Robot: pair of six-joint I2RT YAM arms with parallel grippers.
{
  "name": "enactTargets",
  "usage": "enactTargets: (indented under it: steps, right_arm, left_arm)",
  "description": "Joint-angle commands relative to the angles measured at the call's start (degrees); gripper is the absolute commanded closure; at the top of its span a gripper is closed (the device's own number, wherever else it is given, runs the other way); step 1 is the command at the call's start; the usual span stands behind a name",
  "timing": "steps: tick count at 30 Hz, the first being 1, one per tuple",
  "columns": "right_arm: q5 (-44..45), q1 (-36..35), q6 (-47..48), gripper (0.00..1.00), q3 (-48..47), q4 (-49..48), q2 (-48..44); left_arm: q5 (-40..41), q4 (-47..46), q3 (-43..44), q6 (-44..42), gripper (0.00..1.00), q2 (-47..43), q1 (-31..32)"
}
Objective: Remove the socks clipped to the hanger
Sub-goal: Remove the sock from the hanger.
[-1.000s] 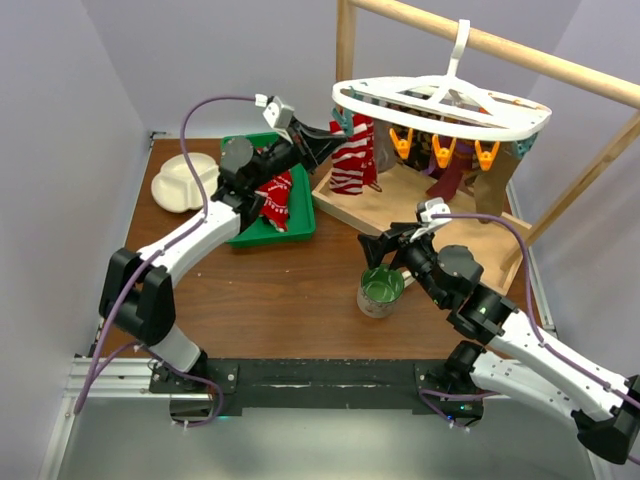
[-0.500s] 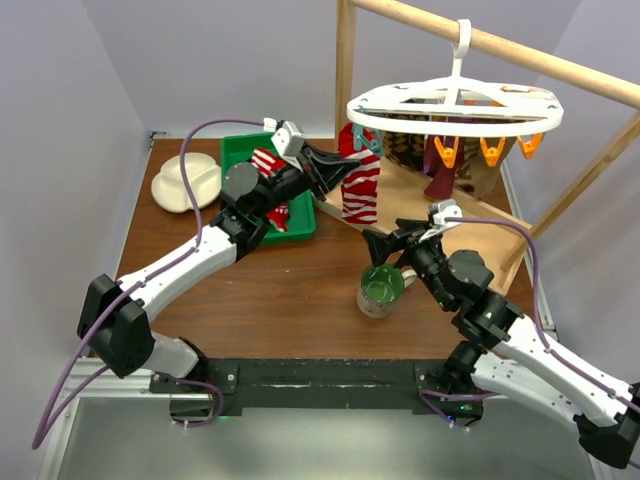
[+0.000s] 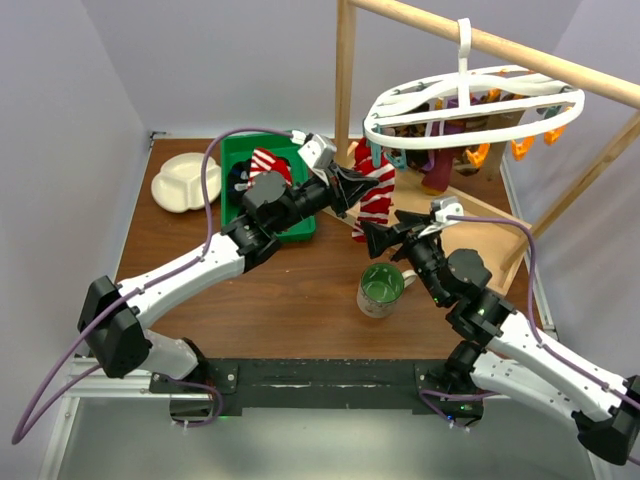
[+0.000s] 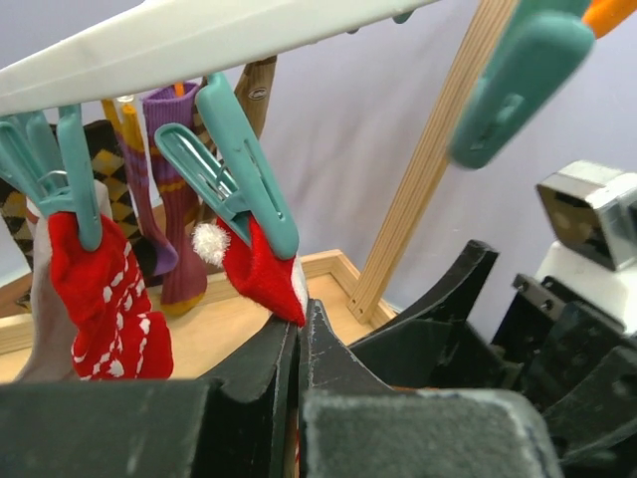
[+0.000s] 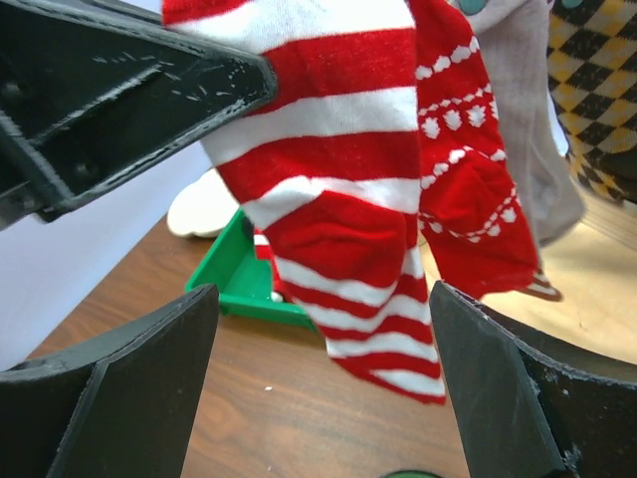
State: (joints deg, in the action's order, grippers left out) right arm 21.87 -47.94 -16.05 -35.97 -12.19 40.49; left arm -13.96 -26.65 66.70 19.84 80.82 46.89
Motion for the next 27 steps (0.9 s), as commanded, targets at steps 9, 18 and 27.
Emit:
enactTargets:
  steps: [9, 18, 27]
  right_arm:
    - [6.0, 0.1, 3.6, 0.06, -1.3, -13.6, 7.5]
    - [9.2, 0.1, 5.2, 0.06, -1.2, -21.1, 10.5]
    - [13.6, 0.1, 6.6, 0.16, -2.2, -25.0, 13.5]
  left_arm:
    - [5.1, 5.0, 5.3, -1.0, 1.00, 0.7, 4.0]
    - [6.6, 6.5, 7.0, 0.5, 1.00, 2.2, 4.8]
    - [7.2, 6.8, 7.8, 0.9, 1.00, 3.0, 4.9]
